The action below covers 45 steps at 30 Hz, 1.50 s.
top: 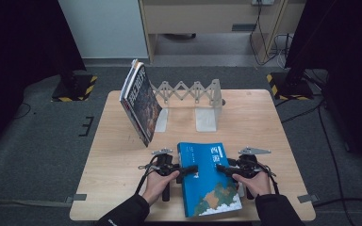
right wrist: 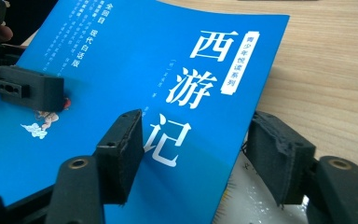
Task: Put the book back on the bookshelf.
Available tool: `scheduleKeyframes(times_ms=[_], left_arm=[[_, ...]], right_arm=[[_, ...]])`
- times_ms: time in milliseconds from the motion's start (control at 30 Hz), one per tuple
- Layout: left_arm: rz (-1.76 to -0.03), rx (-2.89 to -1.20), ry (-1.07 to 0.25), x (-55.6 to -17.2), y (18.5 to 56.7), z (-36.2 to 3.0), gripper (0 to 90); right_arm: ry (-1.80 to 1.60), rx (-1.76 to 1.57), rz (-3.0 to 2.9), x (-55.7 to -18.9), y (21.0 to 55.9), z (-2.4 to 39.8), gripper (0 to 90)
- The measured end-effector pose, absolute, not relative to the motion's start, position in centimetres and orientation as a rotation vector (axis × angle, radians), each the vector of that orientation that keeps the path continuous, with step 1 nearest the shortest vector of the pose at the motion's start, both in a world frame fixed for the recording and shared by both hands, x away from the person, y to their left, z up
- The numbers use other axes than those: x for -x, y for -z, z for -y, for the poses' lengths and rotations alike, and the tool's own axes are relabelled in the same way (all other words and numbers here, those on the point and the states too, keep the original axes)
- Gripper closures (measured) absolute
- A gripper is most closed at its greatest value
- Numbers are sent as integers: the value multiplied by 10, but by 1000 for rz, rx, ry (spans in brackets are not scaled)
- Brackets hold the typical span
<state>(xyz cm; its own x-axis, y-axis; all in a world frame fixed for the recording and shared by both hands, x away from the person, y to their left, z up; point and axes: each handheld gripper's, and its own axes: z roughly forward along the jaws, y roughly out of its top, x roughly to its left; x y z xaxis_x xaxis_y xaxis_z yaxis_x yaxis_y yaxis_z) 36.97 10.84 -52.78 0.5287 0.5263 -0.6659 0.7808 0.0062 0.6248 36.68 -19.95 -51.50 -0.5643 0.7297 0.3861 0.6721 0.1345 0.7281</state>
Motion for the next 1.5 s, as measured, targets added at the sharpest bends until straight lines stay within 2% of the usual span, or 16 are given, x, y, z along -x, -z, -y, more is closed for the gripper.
scheduleKeyframes(times_ms=[133,300,733,1500], left_arm=[[-1126,-1659,290,-370,527,-108,460],[-1137,-1661,307,-372,523,-107,472],[-1140,-1651,341,-377,520,-107,501],[-1024,-1656,198,-378,471,-106,565]], right_arm=[[-1436,-1466,-2300,-366,515,201,419],[-1456,-1496,-2267,-366,512,204,521],[-1481,-1469,-2258,-365,509,205,526],[-1687,-1350,-2076,-366,490,206,550]])
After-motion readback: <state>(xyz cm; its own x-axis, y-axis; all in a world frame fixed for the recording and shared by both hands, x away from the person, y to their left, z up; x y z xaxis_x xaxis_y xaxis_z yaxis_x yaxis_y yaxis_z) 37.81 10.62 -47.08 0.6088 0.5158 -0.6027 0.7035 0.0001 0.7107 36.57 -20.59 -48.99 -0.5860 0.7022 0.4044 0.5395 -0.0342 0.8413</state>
